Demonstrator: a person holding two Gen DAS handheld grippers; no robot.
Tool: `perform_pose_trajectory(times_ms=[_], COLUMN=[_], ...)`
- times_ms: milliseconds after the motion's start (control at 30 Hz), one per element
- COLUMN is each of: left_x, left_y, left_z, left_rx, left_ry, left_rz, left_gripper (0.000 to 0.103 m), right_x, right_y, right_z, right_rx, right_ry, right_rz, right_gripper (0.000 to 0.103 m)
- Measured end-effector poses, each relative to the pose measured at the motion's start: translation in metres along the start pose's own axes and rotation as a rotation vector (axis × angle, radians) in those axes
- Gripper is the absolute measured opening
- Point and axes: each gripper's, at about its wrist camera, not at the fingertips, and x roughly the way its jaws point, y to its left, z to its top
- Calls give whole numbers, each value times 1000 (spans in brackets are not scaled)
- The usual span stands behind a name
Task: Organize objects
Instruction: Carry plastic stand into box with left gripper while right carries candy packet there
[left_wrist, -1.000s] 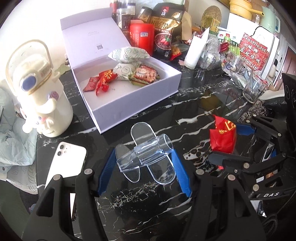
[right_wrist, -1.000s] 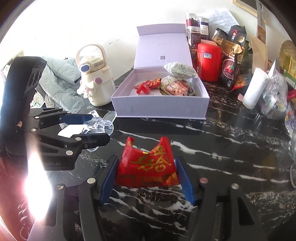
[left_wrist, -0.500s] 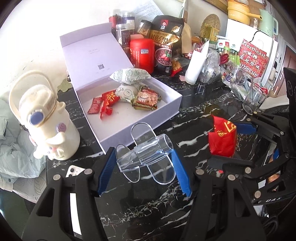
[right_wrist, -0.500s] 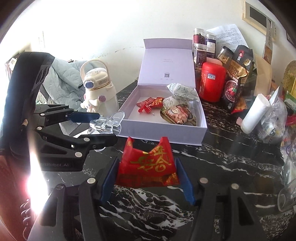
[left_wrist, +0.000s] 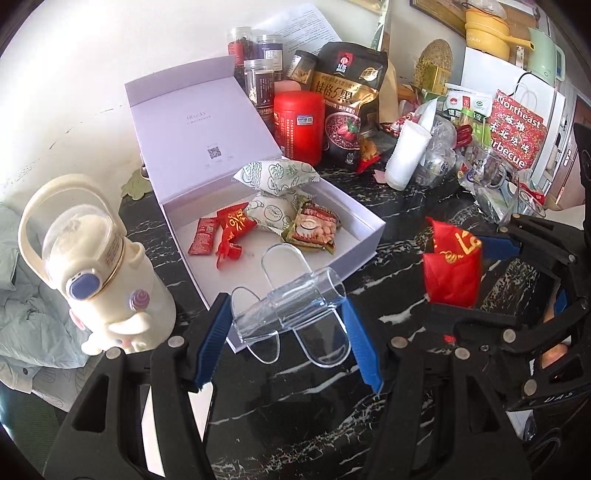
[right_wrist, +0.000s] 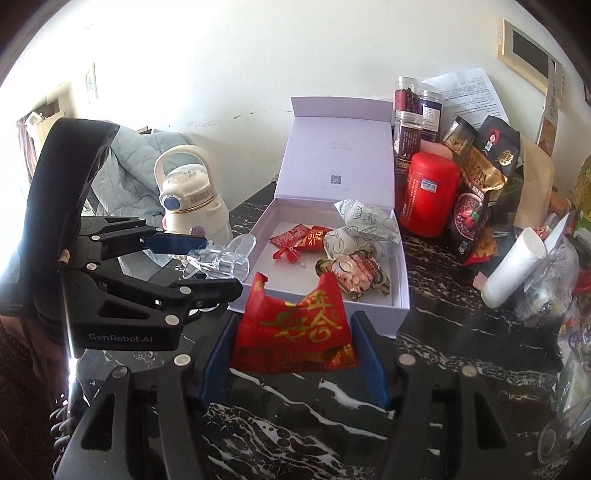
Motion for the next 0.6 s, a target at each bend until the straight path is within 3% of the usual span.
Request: perform_pose_trajectory(times_ms=[267,600], left_x=[14,34], left_y=[6,18], left_z=[18,45], left_rx=[-4,-31], left_ry=[-6,-24], left_rz=[-9,46], left_gripper=[60,60], right_x=[13,38], right_y=[-15,-37], right_z=[17,40], right_rx=[-8,-12], right_ry=[-3,-6], right_rz=[-12,5], right_gripper=[63,63])
